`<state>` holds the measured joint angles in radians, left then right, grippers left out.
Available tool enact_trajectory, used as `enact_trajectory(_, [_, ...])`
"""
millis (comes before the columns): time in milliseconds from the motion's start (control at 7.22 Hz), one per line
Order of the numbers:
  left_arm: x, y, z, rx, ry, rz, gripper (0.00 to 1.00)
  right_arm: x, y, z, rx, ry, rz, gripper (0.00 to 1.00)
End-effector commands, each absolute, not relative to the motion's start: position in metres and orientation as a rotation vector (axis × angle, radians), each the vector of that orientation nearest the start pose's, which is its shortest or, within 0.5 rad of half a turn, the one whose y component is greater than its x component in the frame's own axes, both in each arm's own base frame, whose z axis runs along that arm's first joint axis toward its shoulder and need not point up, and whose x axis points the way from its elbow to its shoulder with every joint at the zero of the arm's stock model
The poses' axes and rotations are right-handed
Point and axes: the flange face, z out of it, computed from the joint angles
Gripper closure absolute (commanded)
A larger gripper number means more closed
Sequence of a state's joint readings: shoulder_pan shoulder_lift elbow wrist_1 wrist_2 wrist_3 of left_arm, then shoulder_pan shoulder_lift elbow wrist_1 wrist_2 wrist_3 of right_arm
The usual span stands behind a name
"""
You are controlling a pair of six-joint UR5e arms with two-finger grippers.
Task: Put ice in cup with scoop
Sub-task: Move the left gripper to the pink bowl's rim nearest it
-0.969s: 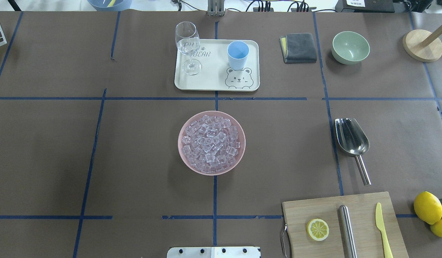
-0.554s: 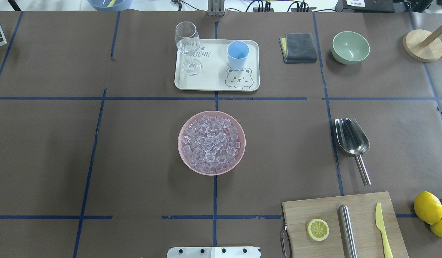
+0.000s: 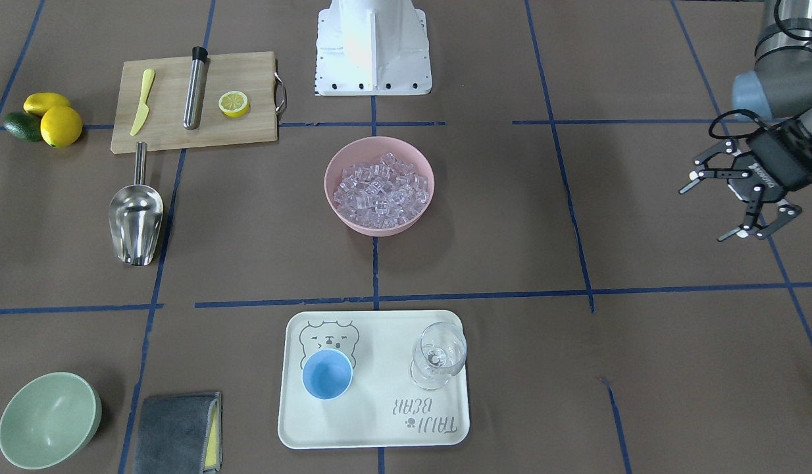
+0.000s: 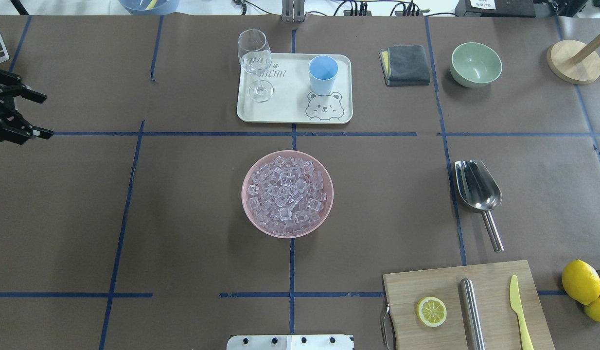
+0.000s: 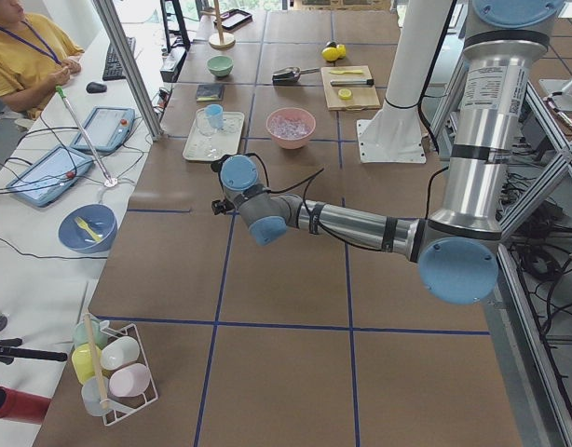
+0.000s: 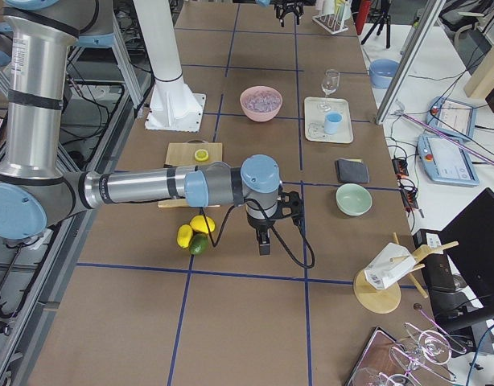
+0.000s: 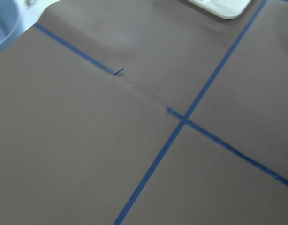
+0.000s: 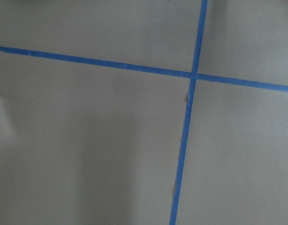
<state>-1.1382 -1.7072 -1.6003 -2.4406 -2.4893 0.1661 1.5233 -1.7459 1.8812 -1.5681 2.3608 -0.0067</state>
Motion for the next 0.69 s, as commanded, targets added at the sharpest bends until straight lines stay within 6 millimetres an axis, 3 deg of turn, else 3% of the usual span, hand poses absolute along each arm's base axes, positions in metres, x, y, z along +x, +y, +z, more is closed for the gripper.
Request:
enact_trajectory(0, [0.289,-0.501,0.417,0.908,1.056,1.133,0.0,0.042,-0.427,0.578,0.165,-0.795,-0.127,0.0])
enact_trajectory(277, [0.367,-0.484,0.396,0.943,1.056,1.21,0.0,0.039,-0.428,0.578,0.172,-0.795,-0.137,0.0])
enact_trajectory(415, [0.415,-0.461,0.387,0.963,1.114,1.287,0.0,0.037,-0.428,0.578,0.171,-0.797,-0.141,0.0])
enact_trajectory(554, [0.434,-0.448,0.389,1.028,1.126,1.31,0.0,0.036,-0.428,0.578,0.17,-0.796,-0.144,0.0])
